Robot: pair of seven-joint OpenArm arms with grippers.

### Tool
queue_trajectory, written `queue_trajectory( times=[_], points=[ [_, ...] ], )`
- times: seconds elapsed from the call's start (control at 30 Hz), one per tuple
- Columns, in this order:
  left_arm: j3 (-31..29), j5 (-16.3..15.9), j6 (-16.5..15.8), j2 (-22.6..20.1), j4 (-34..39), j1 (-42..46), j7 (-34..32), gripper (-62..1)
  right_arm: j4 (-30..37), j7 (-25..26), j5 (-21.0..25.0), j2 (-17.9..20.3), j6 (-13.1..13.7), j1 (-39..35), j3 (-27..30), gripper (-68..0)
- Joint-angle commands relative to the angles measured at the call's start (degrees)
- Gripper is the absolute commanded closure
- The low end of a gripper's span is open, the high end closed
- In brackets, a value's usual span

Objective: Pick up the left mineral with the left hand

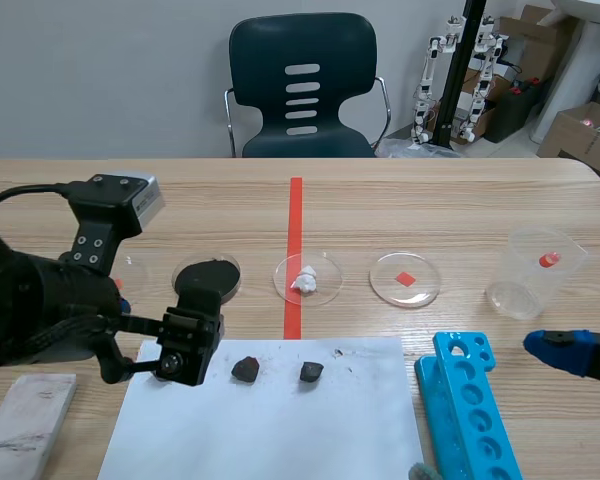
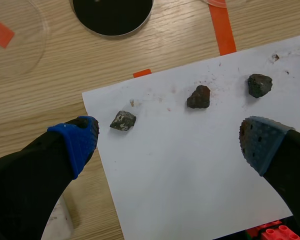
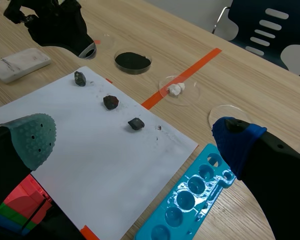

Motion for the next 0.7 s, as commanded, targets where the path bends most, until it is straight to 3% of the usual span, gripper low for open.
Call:
queue_trajectory(
  times=[0.0,0.23,0.4,0.67],
  points=[
    [0.1,1.6,0.0,1.4,-2.0,-0.9,0.9,-58.9,0.4,1.0,0.6,0.5,-0.1,0.0,0.4,-67.9],
    [0.8,5.2,0.0,5.5,-9.9,-6.2,5.5,-58.8,0.4,1.0,0.6,0.5,-0.1,0.0,0.4,-67.9],
    [0.9,5.5,0.3,7.2,-16.2,-9.3,7.3,-51.8,0.4,1.0,0.6,0.5,-0.1,0.0,0.4,-67.9],
    [0.9,6.7,0.3,9.8,-24.0,-12.0,7.5,-50.9,0.4,1.0,0.6,0.5,-0.1,0.0,0.4,-67.9]
  ],
)
